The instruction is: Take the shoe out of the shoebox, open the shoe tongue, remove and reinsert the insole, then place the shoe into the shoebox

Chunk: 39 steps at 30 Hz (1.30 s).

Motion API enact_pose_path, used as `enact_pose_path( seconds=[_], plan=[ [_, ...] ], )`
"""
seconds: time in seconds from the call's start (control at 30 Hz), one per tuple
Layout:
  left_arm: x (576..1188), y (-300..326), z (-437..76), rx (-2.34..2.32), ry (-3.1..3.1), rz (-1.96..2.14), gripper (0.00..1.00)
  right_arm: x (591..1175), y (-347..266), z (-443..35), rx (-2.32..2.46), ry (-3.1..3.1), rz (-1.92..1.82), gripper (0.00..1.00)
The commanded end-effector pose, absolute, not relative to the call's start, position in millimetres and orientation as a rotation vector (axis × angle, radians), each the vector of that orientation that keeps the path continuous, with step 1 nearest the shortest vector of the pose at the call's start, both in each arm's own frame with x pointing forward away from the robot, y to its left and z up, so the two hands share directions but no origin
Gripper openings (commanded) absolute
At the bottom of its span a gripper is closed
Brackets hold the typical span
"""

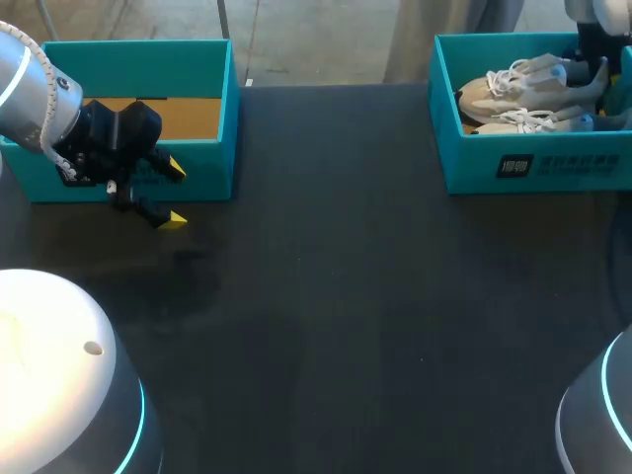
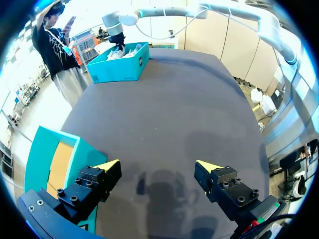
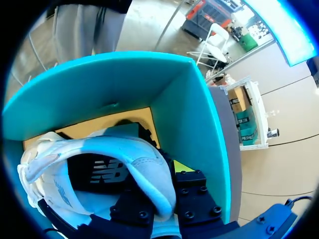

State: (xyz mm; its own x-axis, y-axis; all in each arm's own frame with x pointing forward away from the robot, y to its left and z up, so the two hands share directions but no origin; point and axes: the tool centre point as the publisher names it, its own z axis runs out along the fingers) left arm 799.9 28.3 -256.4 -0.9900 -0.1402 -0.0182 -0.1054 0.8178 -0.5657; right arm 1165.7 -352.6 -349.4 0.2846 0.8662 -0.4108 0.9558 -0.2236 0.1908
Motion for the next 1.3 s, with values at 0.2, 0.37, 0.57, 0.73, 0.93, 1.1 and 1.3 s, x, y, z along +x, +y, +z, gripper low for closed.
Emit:
enact_pose_path(
  seconds=[0.2, 0.37, 0.57, 0.73, 0.93, 1.1, 1.3],
  plan=[
    [799, 28, -256, -0.199, 2.939, -0.906, 1.0, 1177, -356, -355, 2.193, 1.647, -0.322, 0.0],
    [799, 28, -256, -0.199, 2.939, -0.906, 1.0, 1176, -356, -351, 2.214, 1.644, -0.313, 0.35],
    [799, 28, -256, -0.199, 2.939, -0.906, 1.0, 1173, -355, -344, 2.212, 1.641, -0.307, 0.42],
    [799, 28, -256, -0.199, 2.939, -0.906, 1.0, 1167, -351, -330, 2.219, 1.641, -0.274, 0.45],
    [799, 28, -256, -0.199, 2.939, -0.906, 1.0, 1151, -344, -315, 2.236, 1.665, -0.246, 0.49],
    [799, 28, -256, -0.199, 2.939, -0.906, 1.0, 1133, -339, -303, 2.26, 1.698, -0.208, 0.49],
    [799, 28, -256, -0.199, 2.939, -0.906, 1.0, 1104, -327, -290, 2.257, 1.799, -0.129, 0.62]
  ],
)
